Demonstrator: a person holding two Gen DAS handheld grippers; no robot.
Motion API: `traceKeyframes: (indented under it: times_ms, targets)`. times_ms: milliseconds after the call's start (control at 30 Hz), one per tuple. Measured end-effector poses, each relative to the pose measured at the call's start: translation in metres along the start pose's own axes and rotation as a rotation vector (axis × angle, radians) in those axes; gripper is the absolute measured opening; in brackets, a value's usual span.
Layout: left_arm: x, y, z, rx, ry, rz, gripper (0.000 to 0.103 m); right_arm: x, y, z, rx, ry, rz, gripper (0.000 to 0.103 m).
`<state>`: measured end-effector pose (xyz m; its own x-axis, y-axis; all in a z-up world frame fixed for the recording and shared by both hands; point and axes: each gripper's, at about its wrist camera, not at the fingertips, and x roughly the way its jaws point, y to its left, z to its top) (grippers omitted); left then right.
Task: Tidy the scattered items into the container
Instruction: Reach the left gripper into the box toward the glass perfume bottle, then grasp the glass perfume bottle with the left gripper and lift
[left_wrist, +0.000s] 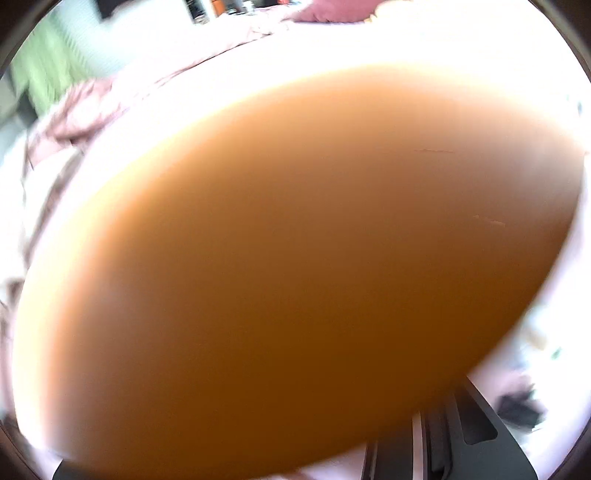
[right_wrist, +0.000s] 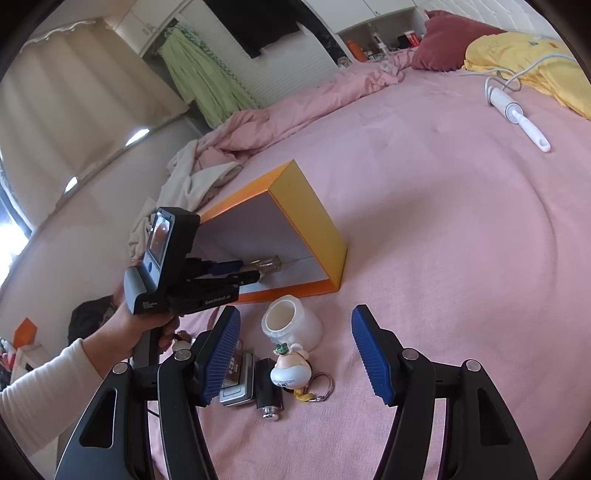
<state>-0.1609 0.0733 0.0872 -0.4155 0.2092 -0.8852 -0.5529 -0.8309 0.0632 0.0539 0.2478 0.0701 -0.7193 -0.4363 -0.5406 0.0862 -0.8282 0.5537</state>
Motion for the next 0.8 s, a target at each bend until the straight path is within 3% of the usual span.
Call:
traceKeyframes:
  times_ms: [33, 67, 200, 267, 333, 400, 467, 667, 800]
  targets:
    - [-0.009, 0.006, 0.008, -0.035, -0.014, -0.045, 0.038, 0.0, 0.0, 0.0, 0.001, -0.001, 0.0, 0.063]
    - [-0.016, 0.01, 0.017, -0.056, -0.028, -0.041, 0.038, 0.0, 0.0, 0.001, 0.002, -0.002, 0.0, 0.063]
    - [-0.033, 0.033, 0.051, -0.125, -0.083, 0.059, 0.038, 0.001, -0.002, 0.002, 0.008, 0.0, 0.005, 0.063]
    - [-0.028, 0.045, 0.064, -0.175, -0.04, 0.012, 0.038, 0.002, -0.002, 0.001, 0.01, 0.004, 0.007, 0.063]
    - [-0.012, 0.054, 0.071, -0.186, 0.062, -0.047, 0.038, 0.002, -0.001, 0.0, 0.005, 0.006, 0.007, 0.063]
    - [0.008, 0.054, 0.074, -0.12, 0.191, -0.058, 0.038, 0.002, -0.001, 0.0, 0.004, 0.008, 0.007, 0.063]
    - [0.015, 0.043, 0.077, -0.024, 0.259, 0.018, 0.038, 0.002, -0.003, 0.001, 0.014, 0.01, 0.01, 0.063]
    - [0.027, 0.025, 0.108, 0.163, 0.346, 0.038, 0.038, 0.004, -0.009, 0.002, 0.05, 0.013, 0.022, 0.063]
    - [0.042, 0.007, 0.11, 0.323, 0.376, 0.023, 0.038, 0.005, -0.011, 0.003, 0.064, 0.014, 0.025, 0.063]
